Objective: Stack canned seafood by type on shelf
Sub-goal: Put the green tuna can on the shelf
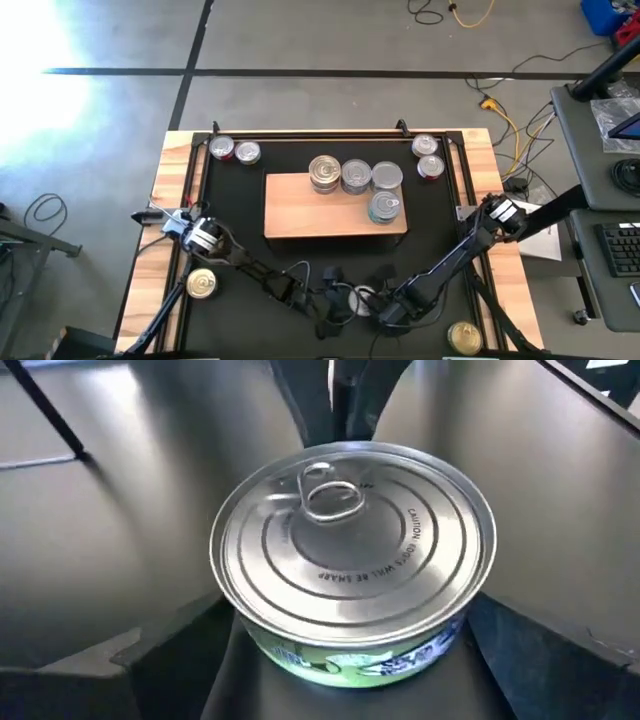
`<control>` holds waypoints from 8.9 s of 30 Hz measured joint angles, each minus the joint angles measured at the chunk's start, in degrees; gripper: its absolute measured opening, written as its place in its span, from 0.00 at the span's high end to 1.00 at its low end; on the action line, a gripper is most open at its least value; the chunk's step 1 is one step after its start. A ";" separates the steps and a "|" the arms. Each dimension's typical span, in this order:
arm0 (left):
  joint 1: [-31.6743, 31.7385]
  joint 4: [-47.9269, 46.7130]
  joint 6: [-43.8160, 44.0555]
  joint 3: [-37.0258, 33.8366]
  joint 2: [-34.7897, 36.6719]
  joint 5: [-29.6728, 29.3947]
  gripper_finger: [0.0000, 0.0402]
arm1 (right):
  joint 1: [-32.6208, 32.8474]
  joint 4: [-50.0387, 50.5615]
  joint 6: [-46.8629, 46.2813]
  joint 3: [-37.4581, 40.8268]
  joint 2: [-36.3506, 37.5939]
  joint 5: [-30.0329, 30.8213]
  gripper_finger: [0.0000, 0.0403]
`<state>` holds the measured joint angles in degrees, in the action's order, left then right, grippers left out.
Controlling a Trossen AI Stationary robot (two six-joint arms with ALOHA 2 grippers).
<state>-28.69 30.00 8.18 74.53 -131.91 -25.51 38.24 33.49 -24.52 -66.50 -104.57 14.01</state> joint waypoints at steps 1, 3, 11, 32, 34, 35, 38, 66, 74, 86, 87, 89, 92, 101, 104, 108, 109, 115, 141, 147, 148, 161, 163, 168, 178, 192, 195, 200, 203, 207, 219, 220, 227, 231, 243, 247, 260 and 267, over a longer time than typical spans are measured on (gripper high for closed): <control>0.08 0.27 -0.73 0.56 -0.40 -0.12 0.05 | -0.12 0.11 0.68 0.04 -0.26 -0.02 0.97; 0.21 0.65 -1.73 1.99 -1.42 -0.68 0.05 | -0.19 0.10 2.56 0.03 -0.32 -0.17 0.97; 0.33 1.01 -2.63 6.78 -4.78 -0.71 0.04 | -0.66 1.06 3.63 0.09 -0.36 -0.73 0.97; 1.92 3.91 -3.68 10.47 -7.84 4.97 0.01 | -1.14 4.40 5.30 -1.59 -0.66 -3.92 0.97; 1.92 3.93 -3.66 10.53 -7.84 4.93 0.01 | -1.16 4.38 5.24 -1.59 -0.66 -3.93 0.97; 1.92 3.89 -3.64 10.71 -7.84 4.87 0.01 | -1.16 4.38 5.21 -1.59 -0.66 -3.95 0.97; 1.92 2.92 -3.58 11.44 -7.84 4.52 0.01 | -1.16 4.41 5.19 -1.59 -0.60 -4.05 0.97; -2.83 -23.50 3.34 1.07 13.79 -7.90 0.08 | -1.49 28.62 -0.04 -16.58 3.36 -3.34 0.97; -6.24 -25.40 11.03 -13.85 35.41 -14.71 0.07 | -1.44 28.35 -4.86 -28.43 3.56 3.92 0.97; -7.37 -54.43 12.82 -9.53 52.68 -14.90 0.07 | -2.42 21.13 -1.00 -44.90 -0.26 24.22 0.97; -6.92 -56.68 13.23 -9.53 53.84 -14.82 0.07 | -2.63 21.30 -0.90 -45.93 -0.31 25.57 0.97; -5.89 -59.39 14.54 -9.67 56.25 -14.77 0.07 | -3.30 20.10 -0.15 -47.52 -0.31 28.18 0.97; -3.21 -61.72 15.51 -10.52 58.70 -14.45 0.07 | -4.75 17.11 3.70 -48.81 -0.25 30.63 0.97; 6.14 -64.88 17.71 -10.80 58.03 -8.39 0.07 | -12.86 1.85 18.77 -47.23 -0.55 23.46 0.97; 7.86 -66.14 17.67 -10.87 57.93 -8.20 0.07 | -15.58 2.30 19.35 -47.23 -0.55 23.48 0.97; 9.65 -67.59 17.42 -10.93 57.98 -8.08 0.07 | -18.83 2.19 19.68 -46.67 -1.20 20.88 0.97; 10.09 -67.39 16.94 -10.93 57.98 -7.76 0.07 | -19.60 2.31 20.11 -46.44 -1.64 19.69 0.97; 12.95 -67.52 16.47 -12.91 58.00 -5.99 0.07 | -23.57 1.95 19.93 -44.28 -4.06 18.98 0.97; 14.94 -60.48 7.78 -16.77 52.40 -0.92 0.01 | -27.93 -8.94 17.05 -35.21 -6.19 16.53 0.97; 14.91 -59.74 7.62 -16.73 51.81 -1.89 0.00 | -28.12 -8.72 16.80 -34.52 -7.63 12.92 0.97; 14.91 -59.76 7.54 -16.74 52.11 -1.87 0.00 | -28.11 -8.42 16.70 -34.44 -7.63 12.89 0.97; 15.68 -62.09 8.68 -16.68 53.14 2.20 0.00 | -29.79 -6.29 14.55 -33.83 -7.52 12.81 0.97; 16.09 -63.09 8.83 -16.66 53.17 2.66 0.00 | -29.82 -6.00 14.01 -33.81 -7.52 12.99 0.97; 17.05 -64.22 8.39 -16.71 53.32 2.91 0.00 | -29.60 -5.25 13.69 -33.63 -7.50 13.24 0.97; 17.24 -64.55 8.07 -15.70 53.18 2.96 0.00 | -29.23 -5.74 11.48 -33.50 -6.92 13.17 0.97; 17.24 -64.15 8.94 -15.44 53.10 2.62 0.00 | -29.58 -5.38 12.52 -33.35 -5.54 12.76 0.97; 17.26 -64.07 10.36 -15.44 53.06 2.46 0.00 | -29.55 -3.18 12.50 -33.56 -5.95 12.84 0.97; 17.27 -64.73 12.35 -15.34 53.04 2.61 0.00 | -29.53 0.21 12.48 -33.76 -5.99 13.13 0.97; 17.35 -65.67 13.87 -15.24 53.04 3.69 0.00 | -29.51 1.26 12.48 -33.75 -5.99 13.17 0.97; 17.35 -66.41 14.98 -15.17 53.08 4.53 0.00 | -29.51 1.99 12.48 -33.74 -5.96 13.10 0.97; 17.40 -64.57 15.96 -15.19 52.15 6.87 0.00 | -29.38 4.13 12.59 -33.52 -3.40 12.44 0.97; 17.39 -64.56 16.05 -15.19 51.71 6.90 0.00 | -29.38 3.51 12.58 -33.52 -3.39 12.46 0.97; 17.38 -63.63 16.58 -15.15 49.91 5.45 0.00 | -29.47 -3.41 12.57 -33.68 -3.66 9.65 0.97; 17.38 -59.49 12.84 -15.33 50.19 4.96 0.00 | -29.44 -4.56 12.55 -33.68 -4.83 9.34 0.97; 17.35 -55.98 7.84 -15.59 49.75 2.92 0.00 | -29.36 -0.63 12.53 -33.66 -5.73 7.20 0.97; 17.40 -53.68 7.95 -15.57 47.91 2.05 0.00 | -29.36 -0.97 12.63 -33.56 -5.73 7.41 0.97; 13.66 -47.28 8.82 -15.83 47.42 -4.27 0.03 | -27.39 -2.58 21.90 -33.26 -2.74 9.78 0.97; 13.65 -45.44 8.91 -18.17 47.54 -5.34 0.04 | -27.47 -3.74 21.61 -32.65 -2.48 10.31 0.97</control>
<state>-15.04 -15.44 17.09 56.36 -84.37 -30.85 10.78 29.75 -2.90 -99.15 -107.05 24.32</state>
